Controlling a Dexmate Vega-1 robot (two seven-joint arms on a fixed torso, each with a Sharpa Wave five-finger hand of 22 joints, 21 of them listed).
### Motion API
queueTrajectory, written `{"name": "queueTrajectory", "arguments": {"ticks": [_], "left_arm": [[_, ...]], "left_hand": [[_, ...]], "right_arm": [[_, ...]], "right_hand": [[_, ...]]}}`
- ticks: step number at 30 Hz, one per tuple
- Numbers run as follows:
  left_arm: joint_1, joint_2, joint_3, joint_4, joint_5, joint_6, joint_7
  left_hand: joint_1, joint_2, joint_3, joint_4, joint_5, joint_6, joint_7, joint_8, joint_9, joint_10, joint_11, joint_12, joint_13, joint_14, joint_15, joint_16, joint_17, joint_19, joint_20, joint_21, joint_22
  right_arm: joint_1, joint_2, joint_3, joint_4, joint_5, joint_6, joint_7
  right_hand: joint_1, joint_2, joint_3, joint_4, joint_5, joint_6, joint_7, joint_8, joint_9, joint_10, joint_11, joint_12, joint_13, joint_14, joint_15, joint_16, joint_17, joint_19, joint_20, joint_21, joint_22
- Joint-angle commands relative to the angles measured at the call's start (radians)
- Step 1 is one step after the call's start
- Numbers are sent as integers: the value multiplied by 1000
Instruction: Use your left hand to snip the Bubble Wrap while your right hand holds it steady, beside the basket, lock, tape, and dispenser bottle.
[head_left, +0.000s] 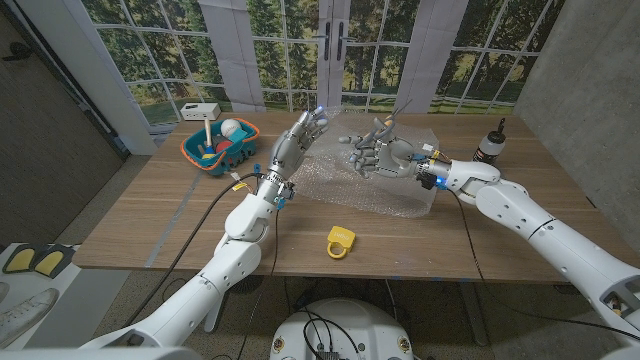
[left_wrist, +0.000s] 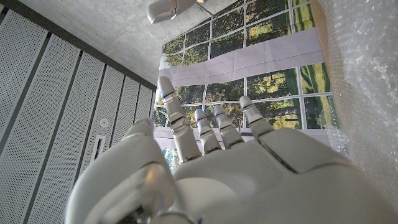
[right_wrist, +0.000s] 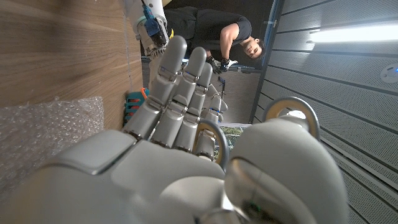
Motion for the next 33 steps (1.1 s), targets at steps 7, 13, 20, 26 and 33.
{"name": "queueTrajectory", "arguments": {"ticks": [7,13,20,26,33], "left_arm": [[24,54,-30,-39,44,37,58],[27,76,-42,-54,72,55,89],[28,129,-46,-89,163,99,138],[32,147,-37,-112,202,122,159],[47,182,-39,-149,263,160,203]], "left_hand": [[-27,-18,6,-10,-5,-81,34,-35,5,52,23,21,-1,48,-69,16,3,21,6,-10,5],[-35,-24,6,-14,-7,-139,39,-46,7,59,30,21,-2,52,-67,14,3,26,12,-13,5],[-40,-24,9,-19,-7,-209,34,-52,8,75,30,24,-3,45,-58,8,3,25,16,-19,5],[-39,-16,15,-21,-6,-234,32,-51,9,72,33,22,-3,40,-54,5,2,21,19,-24,5],[34,16,72,-79,13,-298,30,-39,10,76,48,18,-5,41,-42,0,-3,27,25,-34,3]], "right_arm": [[1,-38,-17,-29,-9,-37,7],[-11,-51,-18,-37,-10,-38,13],[-17,-66,-23,-56,-11,-49,21],[-31,-81,-22,-78,-3,-57,20],[-46,-93,-23,-101,-2,-53,24]], "right_hand": [[2,-2,-6,4,-1,122,126,-8,2,11,8,-13,-1,5,-42,2,-3,12,-26,-9,5],[0,-2,-8,5,-2,113,125,-14,1,8,9,-22,-1,-3,-39,-1,-6,12,-26,-13,5],[-8,-5,-13,8,-4,90,133,-29,-1,-1,16,-39,-1,-14,-31,-7,-13,4,-21,-23,5],[-12,-2,-13,10,-5,58,130,-50,-4,-17,10,-61,-1,-20,-31,-10,-21,9,-21,-30,5],[-11,1,-12,10,-5,57,131,-54,-4,-16,10,-67,-1,-20,-33,-9,-22,11,-22,-32,5]]}}
